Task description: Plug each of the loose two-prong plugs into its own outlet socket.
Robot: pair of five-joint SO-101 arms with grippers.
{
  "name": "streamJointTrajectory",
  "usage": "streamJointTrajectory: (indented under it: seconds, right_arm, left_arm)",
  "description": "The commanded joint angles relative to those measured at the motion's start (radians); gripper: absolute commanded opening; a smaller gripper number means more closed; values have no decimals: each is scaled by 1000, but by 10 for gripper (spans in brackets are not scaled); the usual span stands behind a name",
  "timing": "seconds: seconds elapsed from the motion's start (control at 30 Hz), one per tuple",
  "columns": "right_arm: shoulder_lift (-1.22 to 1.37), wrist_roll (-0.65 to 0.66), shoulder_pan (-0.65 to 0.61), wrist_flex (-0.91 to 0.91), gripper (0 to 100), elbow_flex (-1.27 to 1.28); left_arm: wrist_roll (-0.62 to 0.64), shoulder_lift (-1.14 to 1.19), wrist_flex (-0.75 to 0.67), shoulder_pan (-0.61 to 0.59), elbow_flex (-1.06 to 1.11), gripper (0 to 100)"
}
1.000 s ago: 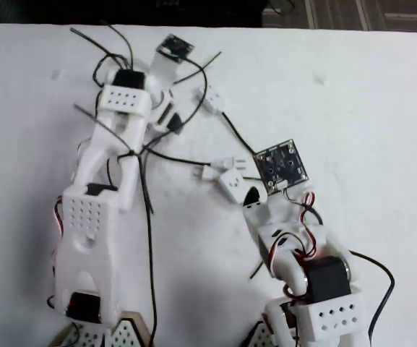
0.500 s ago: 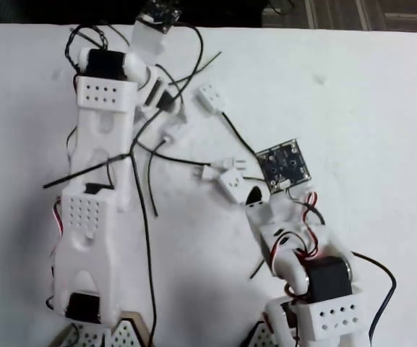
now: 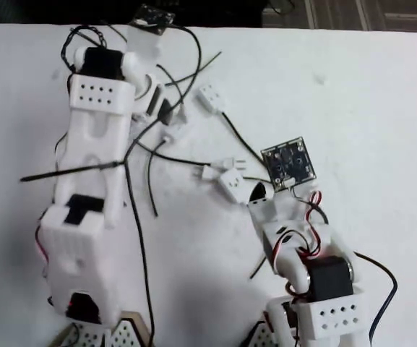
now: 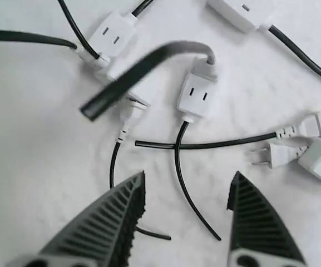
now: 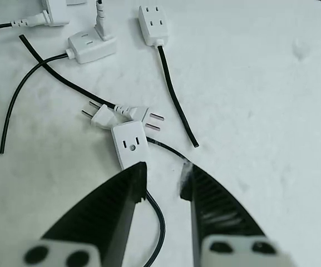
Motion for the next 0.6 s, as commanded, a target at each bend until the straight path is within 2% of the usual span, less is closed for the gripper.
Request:
streamJointTrajectory:
  seconds: [0.0, 0.23, 0.57]
  right_arm:
    - [1, 31, 10, -16, 108, -8]
    - [96, 38, 2, -13, 108, -37]
    - [490, 38, 10, 8, 109, -187]
  left_arm:
    - [8, -275, -2, 33, 216, 242]
    - [8, -621, -68, -10, 557, 241]
    - [8, -1087, -368, -22, 1191, 241]
